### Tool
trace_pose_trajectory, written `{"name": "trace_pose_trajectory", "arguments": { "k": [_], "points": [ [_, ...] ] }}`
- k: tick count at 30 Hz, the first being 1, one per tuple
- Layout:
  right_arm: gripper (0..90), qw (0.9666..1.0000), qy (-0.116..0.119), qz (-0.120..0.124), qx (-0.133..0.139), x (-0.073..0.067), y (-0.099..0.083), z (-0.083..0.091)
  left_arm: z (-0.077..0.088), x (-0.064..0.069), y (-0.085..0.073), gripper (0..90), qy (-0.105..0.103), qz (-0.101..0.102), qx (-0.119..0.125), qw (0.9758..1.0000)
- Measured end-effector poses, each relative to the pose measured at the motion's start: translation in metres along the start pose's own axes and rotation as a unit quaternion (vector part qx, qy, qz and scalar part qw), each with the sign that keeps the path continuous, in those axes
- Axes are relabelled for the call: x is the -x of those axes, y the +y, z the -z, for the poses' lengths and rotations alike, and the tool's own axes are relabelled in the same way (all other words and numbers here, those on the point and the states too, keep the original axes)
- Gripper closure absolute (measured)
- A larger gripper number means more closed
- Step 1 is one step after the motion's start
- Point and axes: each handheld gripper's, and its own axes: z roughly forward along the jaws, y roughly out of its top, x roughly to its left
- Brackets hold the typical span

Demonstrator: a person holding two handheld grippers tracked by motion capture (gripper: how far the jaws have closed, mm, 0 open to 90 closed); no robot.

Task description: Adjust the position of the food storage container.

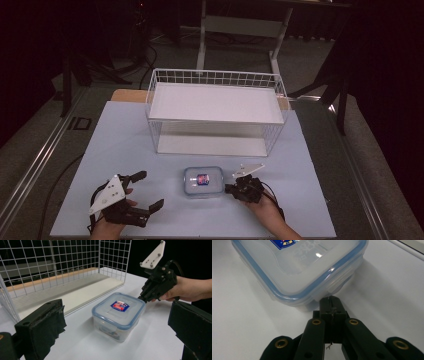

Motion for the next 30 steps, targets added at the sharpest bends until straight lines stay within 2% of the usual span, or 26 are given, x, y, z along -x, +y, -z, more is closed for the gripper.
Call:
{"name": "trace_pose_trajectory", "arguments": {
  "k": [6, 8, 10, 15, 20, 22, 30],
  "points": [
    [90.0, 1.0, 0.002, 0.003, 0.001, 0.0, 0.002, -0.002, 0.0, 0.0, 0.0, 1.7, 0.0, 0.0, -0.001, 1.0],
    [90.0, 0.9999, -0.009, 0.014, -0.001, 0.0, 0.001, 0.0, 0.001, 0.0, -0.001, 1.7, 0.002, 0.001, -0.001, 1.0],
    [90.0, 1.0, -0.004, 0.003, 0.008, 0.003, 0.0, 0.006, 0.001, -0.001, -0.001, 1.7, 0.002, 0.002, 0.0, 1.0],
    [90.0, 0.9996, -0.002, -0.006, 0.029, 0.005, -0.001, 0.018, -0.001, 0.0, -0.001, 1.7, 0.0, 0.002, -0.001, 1.0],
    [90.0, 0.9999, 0.0, -0.007, 0.01, 0.001, -0.004, 0.008, -0.001, 0.001, -0.001, 1.7, -0.001, -0.003, -0.005, 1.0],
    [90.0, 0.9999, 0.009, -0.008, 0.005, -0.002, -0.003, 0.001, -0.001, 0.001, -0.001, 1.7, -0.002, -0.002, -0.005, 1.0],
    [90.0, 0.9998, 0.014, 0.012, 0.003, -0.014, 0.0, -0.002, -0.002, 0.001, -0.001, 1.7, -0.003, -0.001, -0.008, 1.0]
  ]
}}
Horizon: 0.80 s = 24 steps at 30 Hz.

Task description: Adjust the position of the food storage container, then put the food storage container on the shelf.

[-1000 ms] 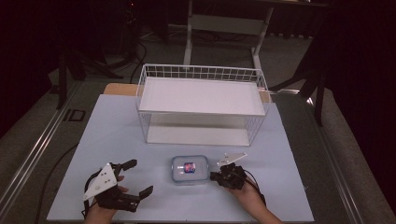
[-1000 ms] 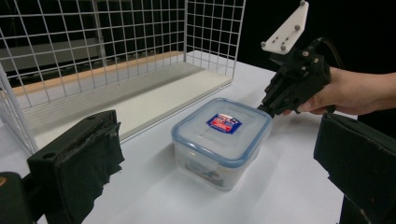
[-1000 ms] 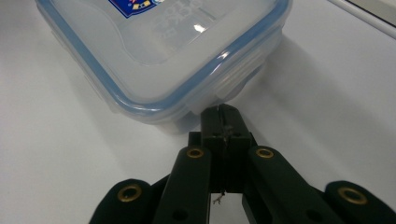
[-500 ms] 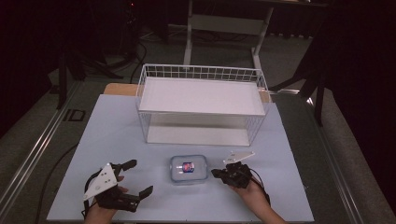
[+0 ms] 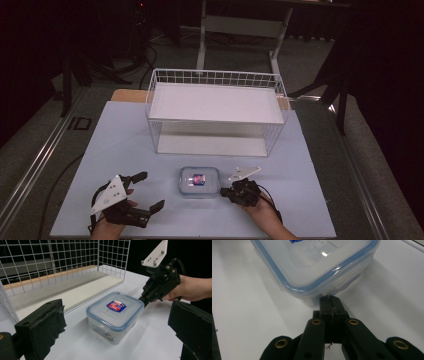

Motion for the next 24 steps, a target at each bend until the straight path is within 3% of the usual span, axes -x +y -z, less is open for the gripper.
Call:
{"name": "trace_pose_trajectory", "arguments": {
  "k": [4, 9, 10, 16, 19, 21, 24],
  "points": [
    [89.9, 0.9999, -0.016, 0.001, 0.004, 0.0, -0.002, 0.009, 0.0, 0.0, 0.0, 1.7, -0.001, 0.0, 0.0, 1.0],
    [87.1, 0.999, -0.022, -0.001, 0.038, -0.001, -0.001, 0.028, 0.0, -0.001, 0.001, 1.7, -0.002, 0.008, 0.003, 1.0],
    [84.2, 0.998, -0.024, 0.005, 0.058, -0.003, 0.001, 0.037, -0.001, -0.001, 0.002, 1.7, -0.002, 0.009, 0.001, 1.0],
    [45.0, 0.9923, -0.025, 0.003, 0.121, -0.015, 0.008, 0.059, -0.007, 0.004, 0.015, 1.7, -0.017, -0.003, -0.015, 0.9997],
    [27.2, 0.99, -0.03, 0.008, 0.137, -0.019, 0.011, 0.064, -0.01, 0.008, 0.022, 1.7, -0.028, -0.003, -0.015, 0.9995],
    [22.8, 0.9899, -0.033, 0.021, 0.137, -0.02, 0.014, 0.066, -0.013, 0.009, 0.026, 1.7, -0.035, -0.007, -0.025, 0.9991],
    [14.0, 0.9875, -0.024, 0.015, 0.155, -0.02, 0.018, 0.07, -0.018, 0.01, 0.031, 1.7, -0.038, -0.01, -0.051, 0.998]
  ]
}}
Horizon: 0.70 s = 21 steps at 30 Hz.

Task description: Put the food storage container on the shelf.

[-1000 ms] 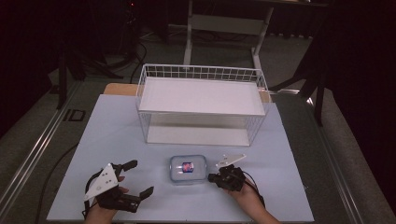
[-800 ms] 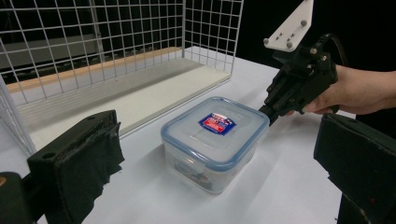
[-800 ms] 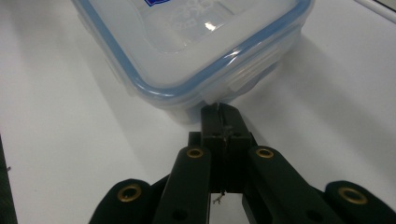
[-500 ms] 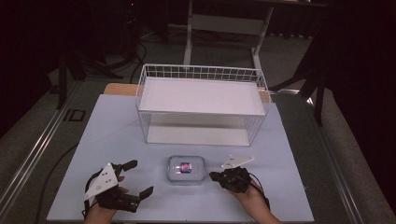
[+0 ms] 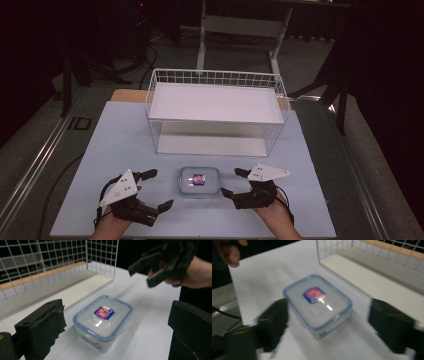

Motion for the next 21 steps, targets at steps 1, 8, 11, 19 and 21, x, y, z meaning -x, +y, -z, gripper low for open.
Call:
{"name": "trace_pose_trajectory", "arguments": {
  "k": [1, 8, 11, 19, 21],
  "points": [
    [14.3, 1.0, -0.004, 0.0, 0.007, 0.0, 0.002, 0.001, -0.002, 0.0, 0.002, 1.7, -0.006, 0.004, -0.009, 0.9999],
    [14.4, 0.9975, -0.057, 0.003, 0.041, -0.006, 0.012, 0.008, -0.013, 0.0, 0.014, 1.7, -0.016, 0.03, -0.023, 0.9992],
    [18.8, 0.9971, -0.049, 0.014, 0.056, -0.005, 0.012, 0.008, -0.016, -0.002, 0.018, 1.7, -0.022, 0.054, -0.014, 0.9982],
    [19.0, 0.999, -0.035, -0.014, 0.024, 0.0, 0.01, -0.006, -0.031, -0.017, 0.018, 1.7, -0.027, 0.104, -0.04, 0.9934],
    [18.9, 0.999, -0.036, -0.025, 0.013, 0.003, 0.009, -0.009, -0.033, -0.023, 0.015, 1.7, -0.02, 0.117, -0.049, 0.9917]
  ]
}}
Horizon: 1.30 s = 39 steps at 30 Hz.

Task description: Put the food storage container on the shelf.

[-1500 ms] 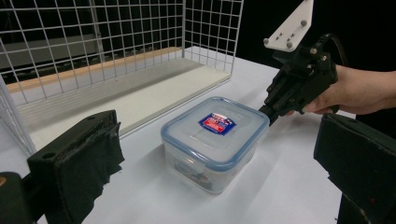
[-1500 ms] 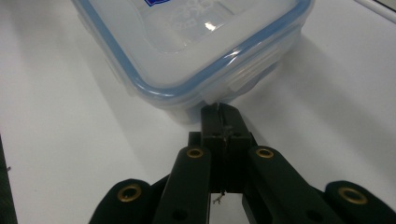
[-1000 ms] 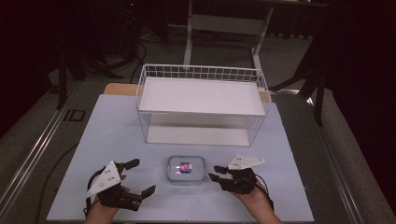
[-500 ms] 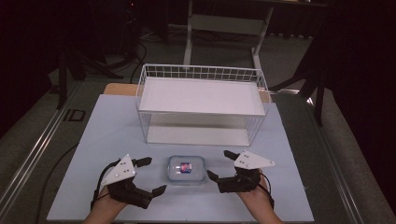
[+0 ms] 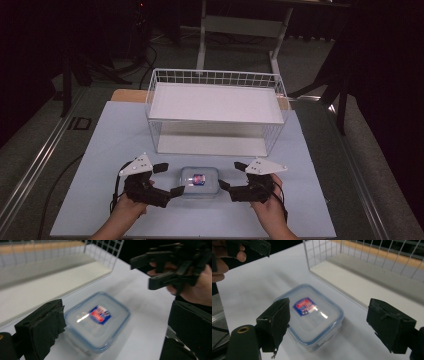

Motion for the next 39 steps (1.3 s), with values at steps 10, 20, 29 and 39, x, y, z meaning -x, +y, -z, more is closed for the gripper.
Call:
{"name": "trace_pose_trajectory", "arguments": {
  "k": [10, 20, 29, 39],
  "points": [
    [11.7, 0.9938, 0.008, -0.095, -0.057, 0.01, -0.004, -0.022, -0.015, -0.022, -0.011, 1.7, 0.034, 0.052, -0.055, 0.9965],
    [12.8, 0.9838, 0.032, -0.158, -0.078, 0.017, -0.015, -0.04, -0.035, -0.03, -0.023, 1.7, 0.025, 0.115, -0.093, 0.9887],
    [16.1, 0.9674, 0.049, -0.226, -0.103, 0.024, -0.024, -0.05, -0.045, -0.042, -0.031, 6.2, 0.009, 0.176, -0.096, 0.9796],
    [24.7, 0.9511, 0.088, -0.27, -0.122, 0.025, -0.028, -0.064, -0.061, -0.046, -0.035, 16.2, 0.004, 0.217, -0.113, 0.9695]
  ]
}}
